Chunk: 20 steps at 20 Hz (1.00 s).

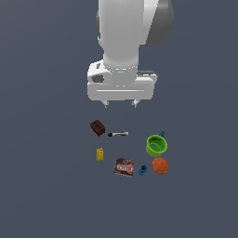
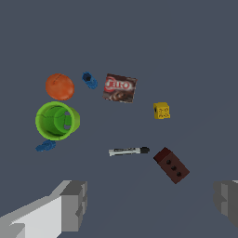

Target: Pick up a designated object from a clutter of objects.

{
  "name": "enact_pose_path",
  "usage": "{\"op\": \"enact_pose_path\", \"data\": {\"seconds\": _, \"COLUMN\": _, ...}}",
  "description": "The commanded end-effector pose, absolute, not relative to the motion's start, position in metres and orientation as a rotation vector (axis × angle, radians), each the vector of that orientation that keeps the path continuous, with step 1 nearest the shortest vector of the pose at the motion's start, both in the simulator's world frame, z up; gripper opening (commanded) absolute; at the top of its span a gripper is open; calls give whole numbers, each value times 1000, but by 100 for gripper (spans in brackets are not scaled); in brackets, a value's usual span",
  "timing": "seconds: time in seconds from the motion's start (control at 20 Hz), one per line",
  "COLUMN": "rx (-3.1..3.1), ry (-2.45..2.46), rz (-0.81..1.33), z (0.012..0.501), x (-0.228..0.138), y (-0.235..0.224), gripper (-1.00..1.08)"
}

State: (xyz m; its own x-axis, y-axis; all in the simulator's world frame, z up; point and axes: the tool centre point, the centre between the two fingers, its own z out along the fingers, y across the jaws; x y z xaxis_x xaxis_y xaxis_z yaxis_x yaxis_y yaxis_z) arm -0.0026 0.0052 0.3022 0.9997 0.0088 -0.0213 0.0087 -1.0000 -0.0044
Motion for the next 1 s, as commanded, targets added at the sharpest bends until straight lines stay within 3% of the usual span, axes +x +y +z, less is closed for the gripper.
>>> {"op": "enact_pose_path", "data": {"seconds": 0.0, "rx": -3137, "ry": -14, "rz": 33, "z": 302, "x": -3, "y": 5, "gripper": 100}}
{"op": "enact_pose_path", "data": {"seconds": 0.95, "rx": -3148, "ry": -52, "rz": 55, "z": 284, "x": 4, "y": 2, "gripper": 100}}
